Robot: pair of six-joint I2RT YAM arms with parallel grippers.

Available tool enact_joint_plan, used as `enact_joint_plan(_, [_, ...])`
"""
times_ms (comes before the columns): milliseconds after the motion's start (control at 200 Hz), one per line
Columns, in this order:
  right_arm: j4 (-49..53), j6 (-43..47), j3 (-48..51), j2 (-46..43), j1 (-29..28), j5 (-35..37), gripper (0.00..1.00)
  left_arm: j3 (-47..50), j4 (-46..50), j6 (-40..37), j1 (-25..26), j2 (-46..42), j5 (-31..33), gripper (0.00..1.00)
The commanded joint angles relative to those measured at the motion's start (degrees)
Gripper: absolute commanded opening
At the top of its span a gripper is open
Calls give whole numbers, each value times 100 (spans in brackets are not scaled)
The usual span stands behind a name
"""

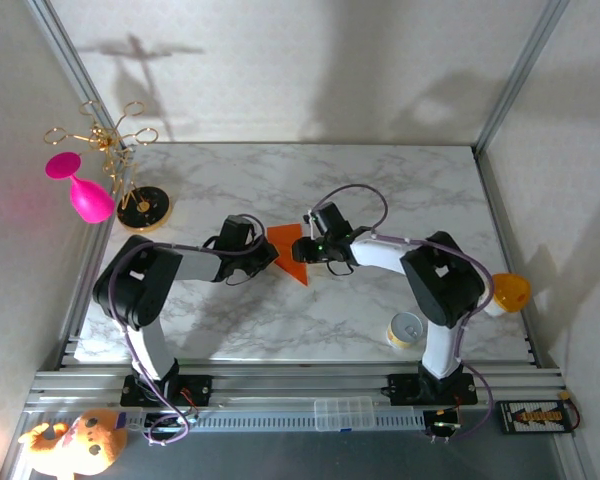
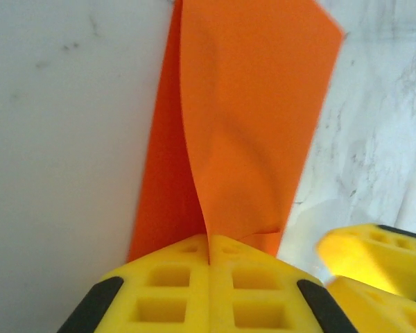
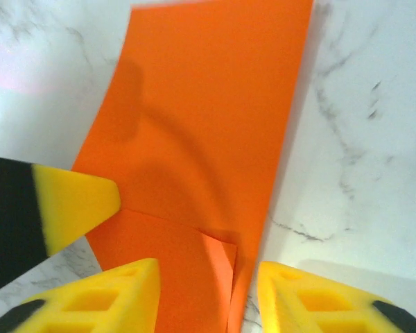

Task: Fold a paper plane with a square sheet of paper (pick it up from the middle)

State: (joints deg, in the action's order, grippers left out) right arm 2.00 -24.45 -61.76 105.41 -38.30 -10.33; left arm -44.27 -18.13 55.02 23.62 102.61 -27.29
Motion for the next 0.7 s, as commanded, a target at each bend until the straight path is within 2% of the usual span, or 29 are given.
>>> enact_joint_plan(0, [-566,505,343,-674,16,355,49,-116,398,255,100,-401,491,0])
enact_joint_plan(175, [-1170,1006,1143,-1249,-122,1089,52,-177,737,722,340,-658,1164,0])
enact_joint_plan(361, [-1894,1760,1752,-1372,-687,1821,49,-203,1048,1274,586,-768,1771,0])
enact_joint_plan(541, [-2562,2653,2047,-1116,-1138,1772,49,-20,929,1728,701,-852,1931,0])
enact_joint_plan(696, [-2920,2901,2134,-865,-1290,1742,52,-123,1154,1766,758,-907,2037,1])
